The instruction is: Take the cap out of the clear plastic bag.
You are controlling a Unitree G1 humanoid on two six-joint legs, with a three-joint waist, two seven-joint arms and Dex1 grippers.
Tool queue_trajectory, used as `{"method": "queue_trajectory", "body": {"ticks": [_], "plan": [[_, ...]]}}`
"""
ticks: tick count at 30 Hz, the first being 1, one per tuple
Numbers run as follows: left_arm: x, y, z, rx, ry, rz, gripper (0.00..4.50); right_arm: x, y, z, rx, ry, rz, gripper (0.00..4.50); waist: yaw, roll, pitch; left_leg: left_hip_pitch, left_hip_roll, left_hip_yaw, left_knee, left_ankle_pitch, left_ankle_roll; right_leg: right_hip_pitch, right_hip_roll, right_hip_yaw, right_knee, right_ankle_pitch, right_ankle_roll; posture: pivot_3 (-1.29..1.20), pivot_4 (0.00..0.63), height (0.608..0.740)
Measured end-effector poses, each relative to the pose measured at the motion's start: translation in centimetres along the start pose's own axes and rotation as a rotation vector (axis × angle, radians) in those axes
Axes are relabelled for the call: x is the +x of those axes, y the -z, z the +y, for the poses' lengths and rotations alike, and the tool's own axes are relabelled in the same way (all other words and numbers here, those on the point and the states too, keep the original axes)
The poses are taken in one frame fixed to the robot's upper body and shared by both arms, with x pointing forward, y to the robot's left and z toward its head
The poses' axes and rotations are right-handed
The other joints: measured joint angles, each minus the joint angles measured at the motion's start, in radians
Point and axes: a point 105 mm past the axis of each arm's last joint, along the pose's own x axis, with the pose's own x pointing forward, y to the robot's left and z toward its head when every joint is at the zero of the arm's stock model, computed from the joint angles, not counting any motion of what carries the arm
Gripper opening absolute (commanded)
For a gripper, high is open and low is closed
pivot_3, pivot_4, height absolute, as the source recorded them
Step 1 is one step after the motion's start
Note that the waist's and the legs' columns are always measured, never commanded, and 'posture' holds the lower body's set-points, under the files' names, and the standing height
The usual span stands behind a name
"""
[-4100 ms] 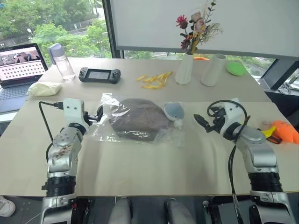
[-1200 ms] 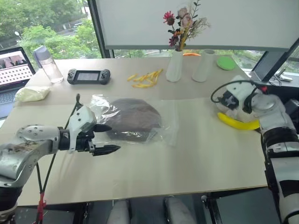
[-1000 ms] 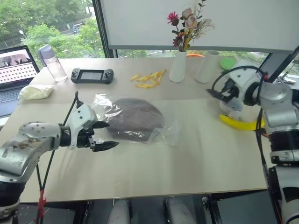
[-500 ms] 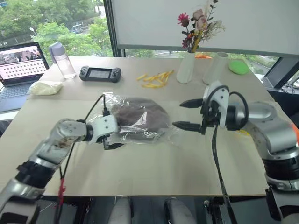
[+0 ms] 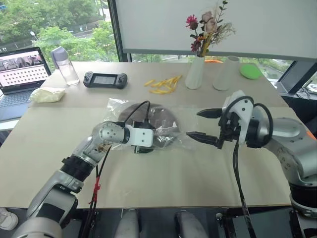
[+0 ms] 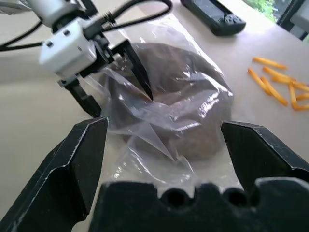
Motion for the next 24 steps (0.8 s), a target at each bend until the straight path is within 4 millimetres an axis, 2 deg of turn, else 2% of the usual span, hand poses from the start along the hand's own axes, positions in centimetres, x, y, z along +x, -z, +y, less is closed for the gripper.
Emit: {"method": "queue_trajectory", "body": {"ticks": [5,13,17,19,24], "plan": [[0.9,0.2,-0.2,0.015,0.015,-0.011,2.82,0.0,-0.1,-0.2,-0.005,0.024,0.001,4.50,0.005,0.001,-0.001,0.000,0.000,0.000,0.005,0.000,0.000,0.002,0.000,0.000,0.000,-0.002,-0.003,0.00,0.150,0.740],[1.3,1.4,0.1,-0.038,-0.033,0.014,0.08,0.0,0.0,-0.2,0.004,0.031,0.007,4.50,-0.002,0.001,-0.001,-0.001,0.000,0.000,0.007,0.000,0.000,0.002,0.000,0.000,0.000,0.000,-0.002,0.00,0.150,0.740],[1.1,2.0,1.0,-0.031,-0.086,0.032,0.01,-0.3,0.2,0.2,0.009,-0.004,0.025,4.50,-0.005,0.000,-0.001,-0.003,0.000,0.000,0.007,0.000,0.000,-0.001,0.000,0.000,0.000,0.000,-0.001,0.00,0.150,0.740],[1.0,2.4,1.3,-0.011,-0.115,0.040,0.01,-0.6,0.9,0.5,0.019,-0.020,0.054,4.50,-0.004,0.000,-0.001,-0.003,0.000,0.000,0.006,0.000,0.000,-0.001,0.000,0.000,0.000,0.003,0.003,0.00,0.150,0.740],[-0.2,3.7,3.0,0.092,-0.193,0.080,0.01,-2.1,3.6,1.2,0.058,-0.077,0.191,4.50,-0.004,0.000,0.000,-0.006,0.000,0.000,0.006,-0.001,0.001,-0.004,0.000,0.000,-0.001,0.003,0.004,0.00,0.150,0.740]]}}
